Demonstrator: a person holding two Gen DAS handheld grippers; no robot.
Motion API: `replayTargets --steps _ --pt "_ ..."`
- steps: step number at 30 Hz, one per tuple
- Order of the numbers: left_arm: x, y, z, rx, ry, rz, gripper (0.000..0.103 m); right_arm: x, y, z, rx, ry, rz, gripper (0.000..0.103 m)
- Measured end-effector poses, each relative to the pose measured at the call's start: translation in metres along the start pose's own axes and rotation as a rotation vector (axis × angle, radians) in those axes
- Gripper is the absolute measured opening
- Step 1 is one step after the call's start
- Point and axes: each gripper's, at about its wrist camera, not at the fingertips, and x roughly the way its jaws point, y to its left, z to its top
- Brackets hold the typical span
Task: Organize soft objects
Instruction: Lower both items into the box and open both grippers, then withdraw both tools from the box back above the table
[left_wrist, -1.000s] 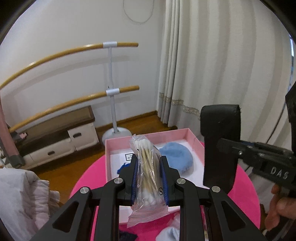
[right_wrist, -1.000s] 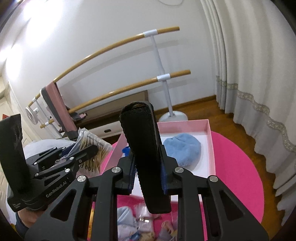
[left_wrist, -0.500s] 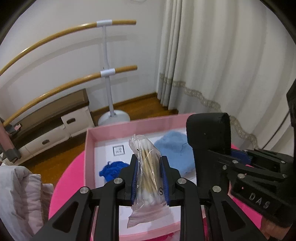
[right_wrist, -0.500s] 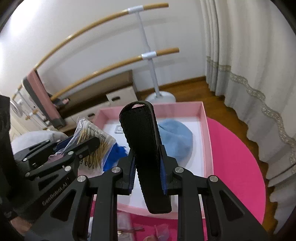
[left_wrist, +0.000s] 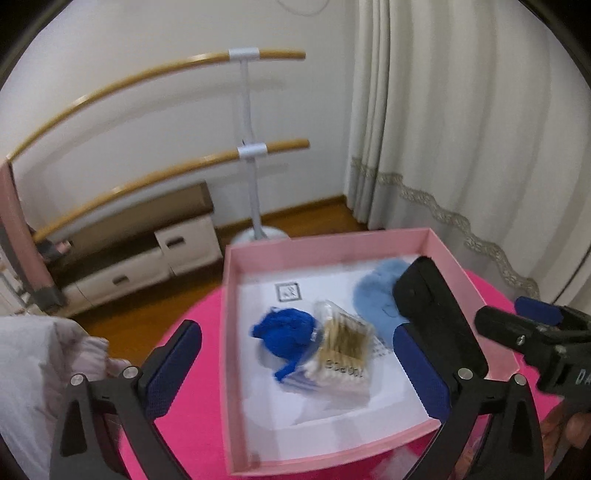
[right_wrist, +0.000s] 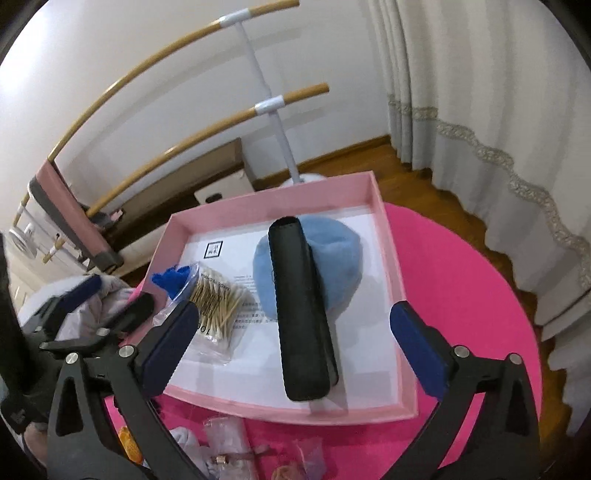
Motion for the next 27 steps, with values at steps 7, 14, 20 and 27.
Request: replayTargets --steps 7,14,20,27 --pt "-0.048 -0.008 -0.019 0.034 -0.087 0.066 0.103 -0.051 0.019 -0.014 0.001 -0.100 0.027 0.103" --pt "-0.096 -0.012 -0.061 0.039 -0.181 0.083 0.103 -0.119 0.044 -0.046 -0.030 -0.225 0.024 0.103" --pt "-0.134 -0.001 -0.111 0.022 -0.231 0.096 0.103 -0.171 0.049 -0.085 -0.020 -0.317 0.014 0.103" --pt "-0.181 -0.004 -0.178 0.039 -0.251 0.128 0.103 -0.213 0.056 -0.137 -0.025 -0.377 -0.041 0.103"
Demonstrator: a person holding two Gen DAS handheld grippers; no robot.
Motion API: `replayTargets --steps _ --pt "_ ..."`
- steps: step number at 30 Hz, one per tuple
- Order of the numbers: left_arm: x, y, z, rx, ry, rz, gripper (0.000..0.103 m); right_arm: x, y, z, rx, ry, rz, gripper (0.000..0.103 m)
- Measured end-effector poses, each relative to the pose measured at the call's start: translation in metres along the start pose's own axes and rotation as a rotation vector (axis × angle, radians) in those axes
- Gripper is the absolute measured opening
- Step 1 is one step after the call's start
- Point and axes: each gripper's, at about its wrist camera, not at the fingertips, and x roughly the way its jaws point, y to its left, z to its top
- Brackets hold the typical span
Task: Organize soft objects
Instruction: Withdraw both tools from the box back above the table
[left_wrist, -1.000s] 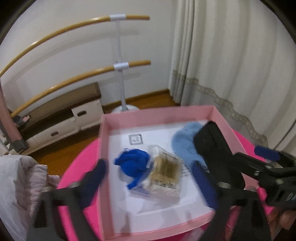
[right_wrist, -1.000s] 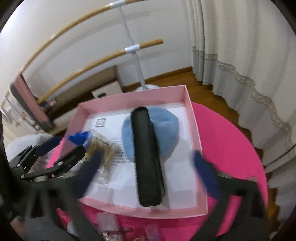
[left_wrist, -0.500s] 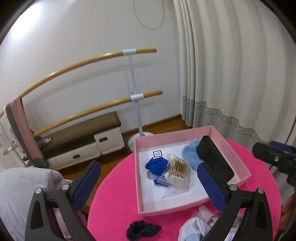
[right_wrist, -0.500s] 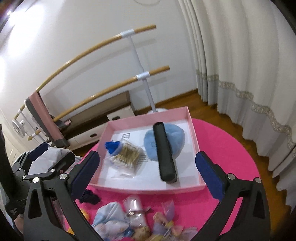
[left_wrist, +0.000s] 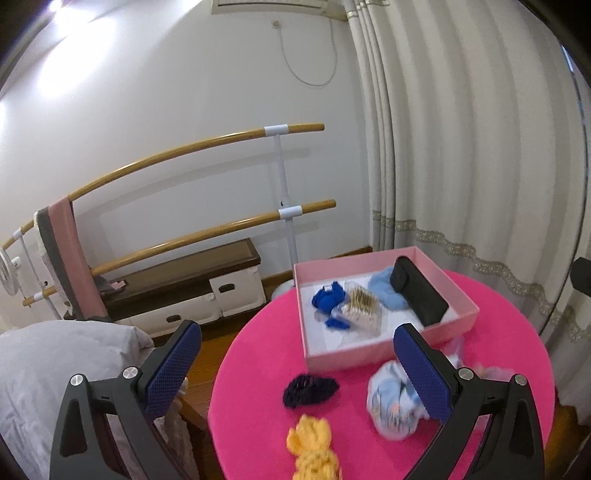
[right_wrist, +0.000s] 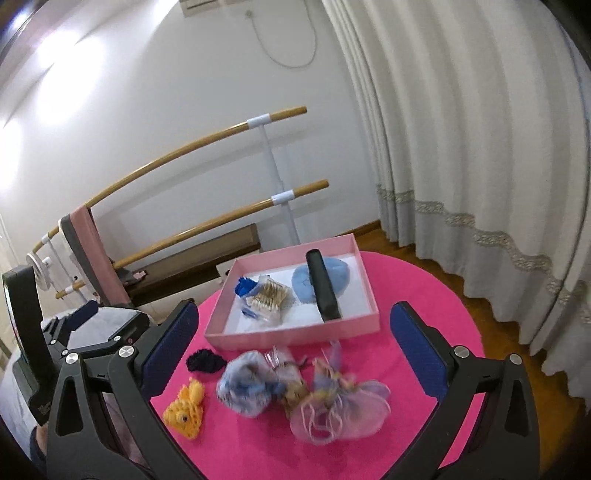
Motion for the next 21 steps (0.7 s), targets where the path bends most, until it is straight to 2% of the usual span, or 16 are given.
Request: replayTargets --steps 6,12,21 --pt "-0.042 -0.001 -0.018 -0.009 0.016 0.004 0.103 -0.032 0.009 -0.024 -0.015 -0.030 -0.036 0.103" --pt "-0.078 0.007 -0.018 -0.038 0.019 0.006 0.103 -0.046 0.015 -0.042 -0.029 -0.022 -0.058 0.103" --pt "-0.101 0.011 -0.019 -0.062 0.013 -0.001 0.103 -0.052 0.018 -0.054 -0.041 -0.018 -0.070 0.103"
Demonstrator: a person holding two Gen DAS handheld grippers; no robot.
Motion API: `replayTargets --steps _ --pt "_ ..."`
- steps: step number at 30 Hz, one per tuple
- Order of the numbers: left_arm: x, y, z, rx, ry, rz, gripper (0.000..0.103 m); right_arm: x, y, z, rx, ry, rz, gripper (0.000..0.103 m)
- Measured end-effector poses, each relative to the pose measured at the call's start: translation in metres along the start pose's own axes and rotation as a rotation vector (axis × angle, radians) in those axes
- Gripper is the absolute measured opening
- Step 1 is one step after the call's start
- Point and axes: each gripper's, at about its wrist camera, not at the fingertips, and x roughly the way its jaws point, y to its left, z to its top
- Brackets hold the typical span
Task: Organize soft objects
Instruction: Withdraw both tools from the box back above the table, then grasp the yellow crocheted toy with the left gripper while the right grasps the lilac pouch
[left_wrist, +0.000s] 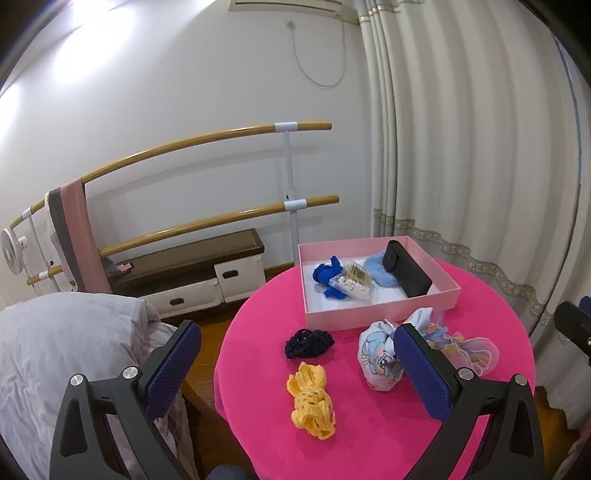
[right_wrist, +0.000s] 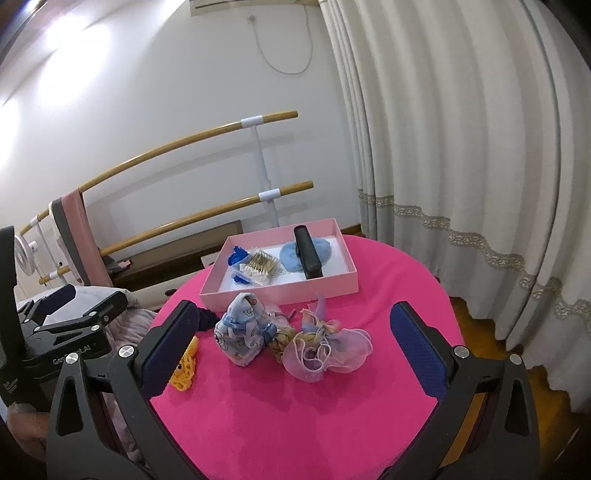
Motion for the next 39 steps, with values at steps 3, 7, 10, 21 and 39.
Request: replayTargets --steps 3,7,10,21,39 --pt "-0.004 0.002 -0.001 -0.010 -0.001 -0.001 0.103 -0.001 0.001 0.000 -0.003 0.002 -0.003 0.103" --pt "-0.005 0.006 -0.002 -0.019 0.004 0.003 0.103 -0.001 0.001 -0.001 -0.005 0.001 -0.004 0.103" --pt "-0.007 0.009 -0.002 -0.024 0.007 0.004 0.103 -0.002 0.001 -0.002 -0.008 0.005 -0.008 0.103" --pt "0.009 0.016 -0.019 -0.031 0.058 0.011 0.103 0.004 -0.006 -0.007 0.000 0.034 -0.026 0.103" --pt "0.132 0.008 -0.060 0.020 0.282 0.029 0.103 0.074 -0.035 -0.035 0.055 0.202 -0.055 0.103"
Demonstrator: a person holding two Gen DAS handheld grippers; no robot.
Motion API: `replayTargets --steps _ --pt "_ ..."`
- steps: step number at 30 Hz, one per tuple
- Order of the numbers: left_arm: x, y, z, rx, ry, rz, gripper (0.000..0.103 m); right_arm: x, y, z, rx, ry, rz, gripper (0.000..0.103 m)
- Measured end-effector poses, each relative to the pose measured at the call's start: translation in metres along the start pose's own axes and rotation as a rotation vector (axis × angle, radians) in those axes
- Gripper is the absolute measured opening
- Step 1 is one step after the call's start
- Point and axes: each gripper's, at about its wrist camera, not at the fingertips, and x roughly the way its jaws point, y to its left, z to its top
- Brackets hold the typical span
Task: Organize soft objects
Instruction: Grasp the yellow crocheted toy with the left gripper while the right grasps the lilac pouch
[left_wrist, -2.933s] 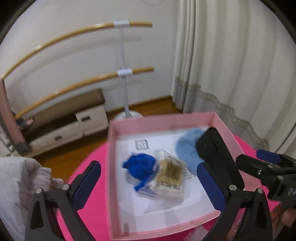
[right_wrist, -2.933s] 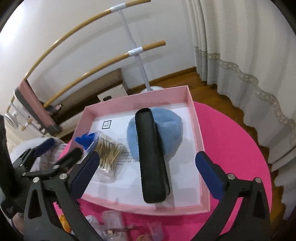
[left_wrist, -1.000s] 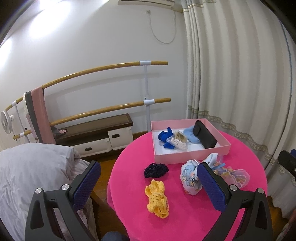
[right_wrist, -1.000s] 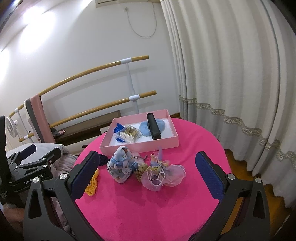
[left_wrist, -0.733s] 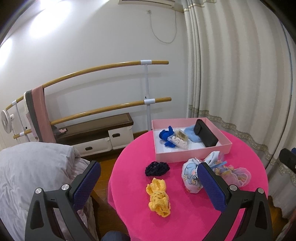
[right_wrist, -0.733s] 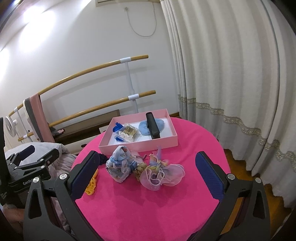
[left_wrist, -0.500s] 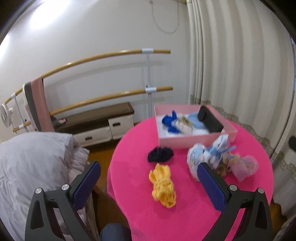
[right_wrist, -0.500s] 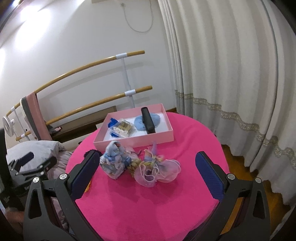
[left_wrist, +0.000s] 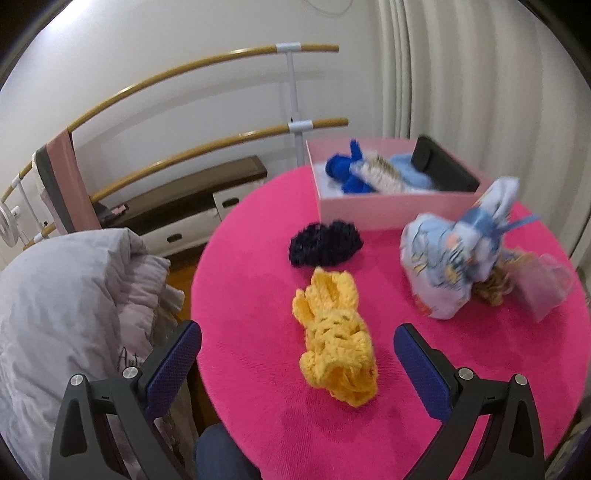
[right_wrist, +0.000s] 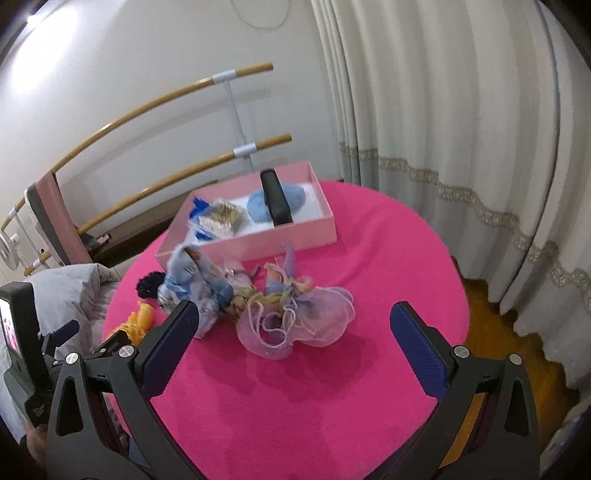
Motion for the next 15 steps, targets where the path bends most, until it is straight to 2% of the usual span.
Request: replayTargets --steps 3,5,8,11,15 --pt "0.028 -0.001 0.000 -0.003 0.047 -0.024 0.090 0.018 -0.003 -0.002 0.009 0.036 0.006 0.103" --pt "0.045 -0.001 0.002 -0.010 0.091 -0.061 0.065 0.031 -0.004 0.000 0.011 0.058 0.013 0.103" --pt "0.062 -0.003 0.006 -0.004 0.123 -0.121 0.045 0.048 -0.005 0.001 0.016 0.089 0.028 0.103" --pt "0.066 -0.008 0.013 0.019 0.113 -0.132 0.034 0.072 -0.004 0.003 0.014 0.138 0.037 0.103" --pt "0.071 -0.007 0.019 0.012 0.105 -0.146 0.030 0.099 -0.008 0.002 0.023 0.193 0.020 0.103"
